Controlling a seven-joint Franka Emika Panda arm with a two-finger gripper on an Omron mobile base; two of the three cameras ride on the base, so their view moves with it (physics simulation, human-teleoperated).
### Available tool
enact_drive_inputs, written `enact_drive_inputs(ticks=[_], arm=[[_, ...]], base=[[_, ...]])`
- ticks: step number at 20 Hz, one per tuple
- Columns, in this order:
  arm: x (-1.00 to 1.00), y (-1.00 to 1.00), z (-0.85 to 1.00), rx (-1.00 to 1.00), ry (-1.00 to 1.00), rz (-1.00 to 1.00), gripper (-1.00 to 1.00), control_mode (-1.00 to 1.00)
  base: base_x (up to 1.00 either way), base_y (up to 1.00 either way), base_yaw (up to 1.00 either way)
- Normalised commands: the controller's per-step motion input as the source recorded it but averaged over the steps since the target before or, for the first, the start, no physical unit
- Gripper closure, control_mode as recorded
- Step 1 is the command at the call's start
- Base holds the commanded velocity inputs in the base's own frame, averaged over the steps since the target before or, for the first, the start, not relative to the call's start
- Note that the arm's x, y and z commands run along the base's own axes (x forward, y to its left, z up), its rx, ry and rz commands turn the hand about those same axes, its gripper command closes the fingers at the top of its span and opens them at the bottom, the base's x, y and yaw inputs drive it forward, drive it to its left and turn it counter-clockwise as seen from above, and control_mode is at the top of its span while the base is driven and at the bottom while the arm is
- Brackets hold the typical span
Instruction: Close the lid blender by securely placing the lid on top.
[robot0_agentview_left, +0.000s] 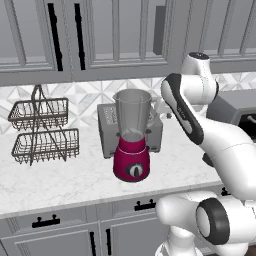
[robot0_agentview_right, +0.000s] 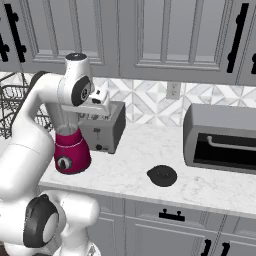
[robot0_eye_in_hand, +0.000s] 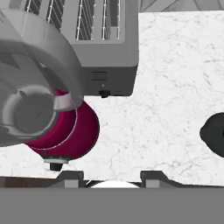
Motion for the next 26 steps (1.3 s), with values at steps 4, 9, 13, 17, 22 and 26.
enact_drive_inputs(ticks=[4,9,13,17,22,26], arm=[[-0.12,-0.07,-0.03,0.00,0.00,-0.02,-1.00,-1.00],[-0.21,-0.45,-0.19,0.00,0.00,-0.06,-1.00,-1.00],[-0.16,-0.67,-0.24,0.00,0.00,-0.06,-1.00,-1.00],[-0.21,-0.83,-0.34,0.00,0.00,-0.07,-1.00,-1.00],[-0.16,-0.88,-0.55,-0.01,0.02,-0.15,-1.00,-1.00],[-0.05,-0.74,-0.62,-0.05,0.00,-0.10,-1.00,-1.00]], base=[[0.00,0.00,0.00],[0.00,0.00,0.00],[0.00,0.00,0.00],[0.00,0.00,0.00],[0.00,0.00,0.00],[0.00,0.00,0.00]])
